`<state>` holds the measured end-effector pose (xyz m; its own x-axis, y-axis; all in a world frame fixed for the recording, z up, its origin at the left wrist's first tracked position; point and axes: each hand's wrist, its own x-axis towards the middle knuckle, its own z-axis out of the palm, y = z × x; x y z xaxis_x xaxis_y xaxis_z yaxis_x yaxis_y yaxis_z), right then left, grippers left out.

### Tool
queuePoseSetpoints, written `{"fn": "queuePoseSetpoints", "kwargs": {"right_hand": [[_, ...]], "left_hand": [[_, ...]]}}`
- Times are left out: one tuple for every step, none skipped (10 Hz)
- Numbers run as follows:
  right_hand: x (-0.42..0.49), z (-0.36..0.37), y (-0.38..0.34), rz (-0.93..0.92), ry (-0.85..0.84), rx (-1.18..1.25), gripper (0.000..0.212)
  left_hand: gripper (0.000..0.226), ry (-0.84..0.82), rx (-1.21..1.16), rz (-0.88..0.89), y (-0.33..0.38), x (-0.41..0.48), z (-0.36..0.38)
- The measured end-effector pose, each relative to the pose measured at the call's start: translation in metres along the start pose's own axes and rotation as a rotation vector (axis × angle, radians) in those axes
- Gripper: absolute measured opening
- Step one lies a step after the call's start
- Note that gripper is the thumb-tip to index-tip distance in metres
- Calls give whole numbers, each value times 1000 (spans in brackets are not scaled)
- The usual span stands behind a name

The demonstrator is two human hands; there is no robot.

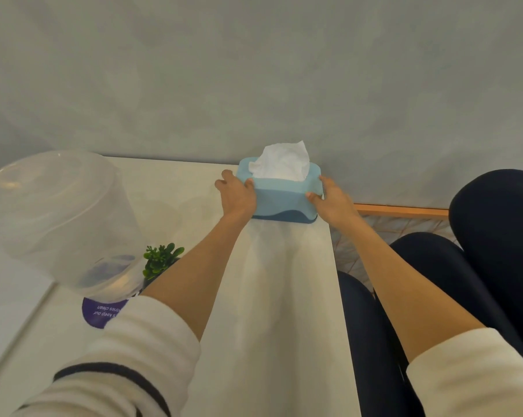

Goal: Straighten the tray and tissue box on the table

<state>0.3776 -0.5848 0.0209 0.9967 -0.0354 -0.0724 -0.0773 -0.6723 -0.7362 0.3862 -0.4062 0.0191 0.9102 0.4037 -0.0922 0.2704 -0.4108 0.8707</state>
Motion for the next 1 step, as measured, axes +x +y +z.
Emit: {"fn": "queuePoseSetpoints", "kwargs": {"right_hand": [[-6,-11,-11,-22,58,-17,56]], "left_hand": [[45,23,70,108,7,-6,-6]]}}
